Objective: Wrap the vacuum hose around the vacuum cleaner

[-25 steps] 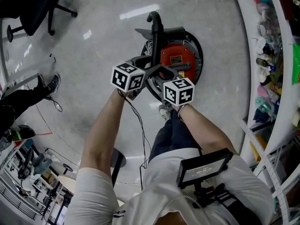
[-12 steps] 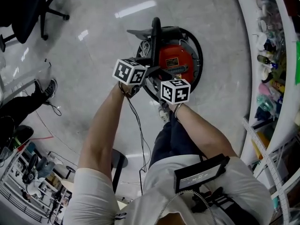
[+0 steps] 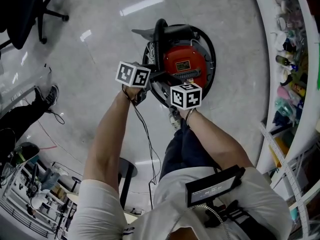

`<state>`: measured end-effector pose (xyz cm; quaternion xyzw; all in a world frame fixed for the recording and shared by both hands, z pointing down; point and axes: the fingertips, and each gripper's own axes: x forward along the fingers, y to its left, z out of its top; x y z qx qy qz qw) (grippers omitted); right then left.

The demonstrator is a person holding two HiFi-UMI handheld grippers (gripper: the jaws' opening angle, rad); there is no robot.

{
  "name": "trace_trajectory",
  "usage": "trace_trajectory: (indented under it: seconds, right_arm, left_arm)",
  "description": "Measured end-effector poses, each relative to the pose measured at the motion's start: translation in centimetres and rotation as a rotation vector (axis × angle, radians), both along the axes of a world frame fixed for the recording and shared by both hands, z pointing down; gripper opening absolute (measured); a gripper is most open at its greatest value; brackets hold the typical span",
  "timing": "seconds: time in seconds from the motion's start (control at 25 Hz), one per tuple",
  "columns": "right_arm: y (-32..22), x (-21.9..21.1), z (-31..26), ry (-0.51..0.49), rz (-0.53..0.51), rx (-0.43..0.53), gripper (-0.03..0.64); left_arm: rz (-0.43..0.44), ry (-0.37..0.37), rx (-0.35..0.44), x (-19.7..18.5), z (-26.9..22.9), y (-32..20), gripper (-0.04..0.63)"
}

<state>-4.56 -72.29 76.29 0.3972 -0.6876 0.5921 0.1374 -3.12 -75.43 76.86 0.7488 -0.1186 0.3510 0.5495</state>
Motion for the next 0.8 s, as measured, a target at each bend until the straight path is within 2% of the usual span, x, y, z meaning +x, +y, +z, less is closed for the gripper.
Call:
trace_trajectory:
  seconds: [0.4, 0.56, 0.8]
  right_arm:
    - [-0.2, 0.5, -1.5, -0.016, -0.062, 0.053, 0.163]
    - [-0.7, 2.4, -2.9, -0.019, -0.044, 0.108, 0.163]
    - [-1.6, 5.3, -2.5, 0.025, 0.011, 0.108, 0.163]
  left_arm:
    - [-0.050, 0.019, -0.020, -1.1, 0.6, -0.3, 0.181]
    - [0.012, -0.045, 0.002, -2.5, 1.6, 0.2, 0.183]
    - [0.035, -0.121, 0.013, -3.7, 2.9, 0.0, 0.186]
